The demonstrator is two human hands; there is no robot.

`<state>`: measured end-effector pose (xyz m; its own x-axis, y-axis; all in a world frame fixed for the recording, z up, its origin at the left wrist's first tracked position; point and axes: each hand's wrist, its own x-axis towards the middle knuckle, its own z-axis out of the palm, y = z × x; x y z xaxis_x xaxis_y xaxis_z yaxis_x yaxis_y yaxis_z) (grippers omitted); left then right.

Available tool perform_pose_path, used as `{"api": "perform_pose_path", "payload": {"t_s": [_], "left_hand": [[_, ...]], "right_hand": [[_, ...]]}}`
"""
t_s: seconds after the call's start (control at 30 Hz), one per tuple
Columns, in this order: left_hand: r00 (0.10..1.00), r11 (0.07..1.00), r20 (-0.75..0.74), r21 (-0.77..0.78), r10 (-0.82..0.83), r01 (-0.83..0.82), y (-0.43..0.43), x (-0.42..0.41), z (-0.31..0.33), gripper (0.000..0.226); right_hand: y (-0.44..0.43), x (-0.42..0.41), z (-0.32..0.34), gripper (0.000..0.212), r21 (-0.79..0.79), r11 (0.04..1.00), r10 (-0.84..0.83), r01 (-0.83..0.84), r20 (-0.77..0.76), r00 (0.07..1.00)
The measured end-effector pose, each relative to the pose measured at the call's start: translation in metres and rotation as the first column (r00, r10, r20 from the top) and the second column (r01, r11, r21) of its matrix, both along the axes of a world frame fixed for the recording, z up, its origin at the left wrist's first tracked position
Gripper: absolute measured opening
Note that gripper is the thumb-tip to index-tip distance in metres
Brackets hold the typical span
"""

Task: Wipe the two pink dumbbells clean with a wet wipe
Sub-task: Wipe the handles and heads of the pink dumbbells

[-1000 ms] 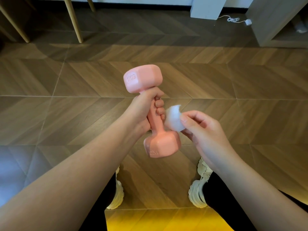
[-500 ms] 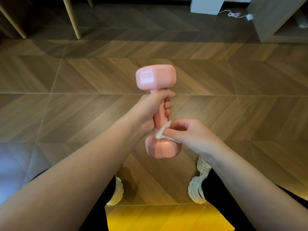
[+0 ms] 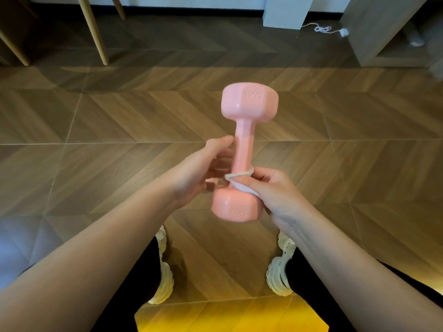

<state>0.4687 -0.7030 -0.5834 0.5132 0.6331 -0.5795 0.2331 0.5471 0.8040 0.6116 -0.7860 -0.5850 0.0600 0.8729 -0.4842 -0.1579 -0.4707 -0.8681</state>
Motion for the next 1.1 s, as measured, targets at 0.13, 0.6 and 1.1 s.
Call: {"api": "perform_pose_path", "payload": {"t_s": [0.13,0.6,1.1], "left_hand": [[0.991,0.991,0.109,-0.104,-0.079,0.09,-0.015,-0.011,-0.007,0.071],[0.999,0.967,-0.033,0.253,-0.005,0.013,-0.012,-0.01,0.009,0.075],[0.985,0.851,-0.124,0.524,0.12,-0.038,-0.005,-0.001,0.009,0.064]], "right_hand": [[0.01,0.006,0.009,0.032,0.106,0.988,-0.105,0.112,-0.076,0.992],[0.037,0.019,0.028,0.037,0.092,0.84,-0.474,0.534,-0.352,0.807],[0.044,0.024,0.026,0.015,-0.075,0.77,-0.561,0.634,-0.554,0.615]]}}
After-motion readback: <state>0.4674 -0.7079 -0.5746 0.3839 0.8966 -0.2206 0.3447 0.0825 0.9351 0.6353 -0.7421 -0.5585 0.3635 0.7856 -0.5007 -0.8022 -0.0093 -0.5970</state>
